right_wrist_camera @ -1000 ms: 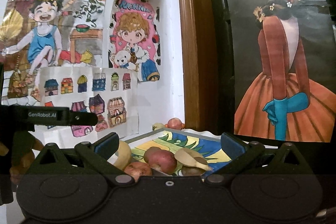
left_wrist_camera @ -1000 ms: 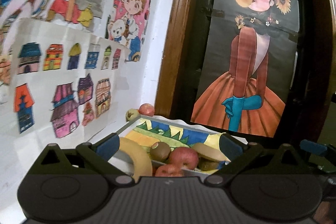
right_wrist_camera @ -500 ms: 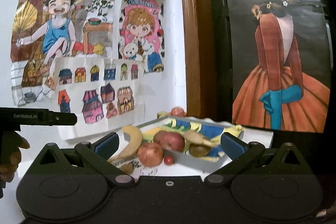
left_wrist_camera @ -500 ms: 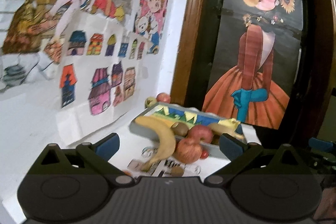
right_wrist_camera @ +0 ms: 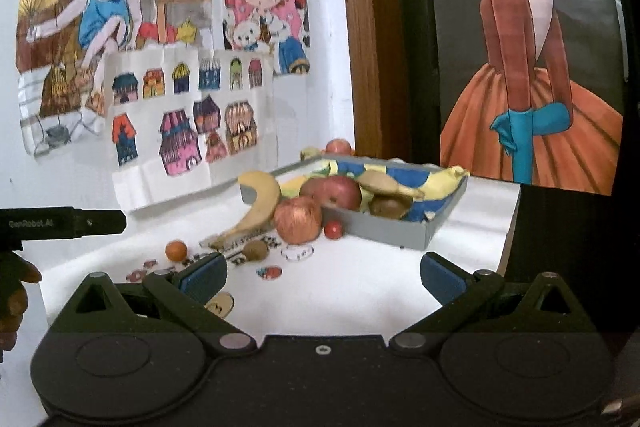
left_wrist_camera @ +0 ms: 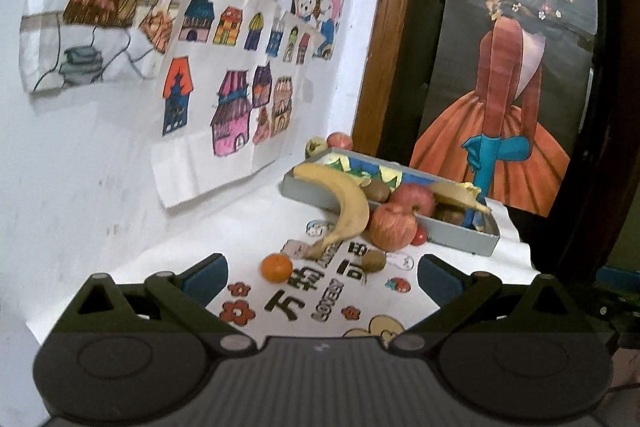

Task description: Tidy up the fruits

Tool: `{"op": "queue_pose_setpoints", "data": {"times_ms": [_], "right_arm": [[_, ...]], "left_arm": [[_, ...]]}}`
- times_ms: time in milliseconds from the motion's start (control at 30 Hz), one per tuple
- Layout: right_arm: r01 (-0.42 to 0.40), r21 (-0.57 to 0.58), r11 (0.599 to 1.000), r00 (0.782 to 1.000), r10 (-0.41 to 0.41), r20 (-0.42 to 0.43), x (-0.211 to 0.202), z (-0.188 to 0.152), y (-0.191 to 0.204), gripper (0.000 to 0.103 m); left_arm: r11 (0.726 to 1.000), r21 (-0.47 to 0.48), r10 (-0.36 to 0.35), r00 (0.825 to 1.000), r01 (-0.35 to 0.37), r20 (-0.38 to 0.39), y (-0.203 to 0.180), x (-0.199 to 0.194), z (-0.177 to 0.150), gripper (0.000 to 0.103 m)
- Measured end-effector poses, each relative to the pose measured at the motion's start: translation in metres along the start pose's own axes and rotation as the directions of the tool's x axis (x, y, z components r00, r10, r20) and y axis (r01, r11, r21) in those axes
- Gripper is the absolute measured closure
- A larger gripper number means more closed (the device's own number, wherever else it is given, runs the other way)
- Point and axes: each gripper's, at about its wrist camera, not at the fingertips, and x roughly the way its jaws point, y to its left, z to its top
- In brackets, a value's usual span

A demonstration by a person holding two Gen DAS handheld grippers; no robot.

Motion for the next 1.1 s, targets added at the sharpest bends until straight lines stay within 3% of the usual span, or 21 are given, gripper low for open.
{"op": "queue_pose_setpoints", "data": {"times_ms": [1100], "right_arm": [[-0.003,-0.056,0.998,0.992,-0.004,-0.125,0.047,-0.006,0.019,0.001]], "left_arm": [[0.999,0.000,0.048,0.996,-0.048,-0.082,0.020,0.027,-0.005,0.000]]}}
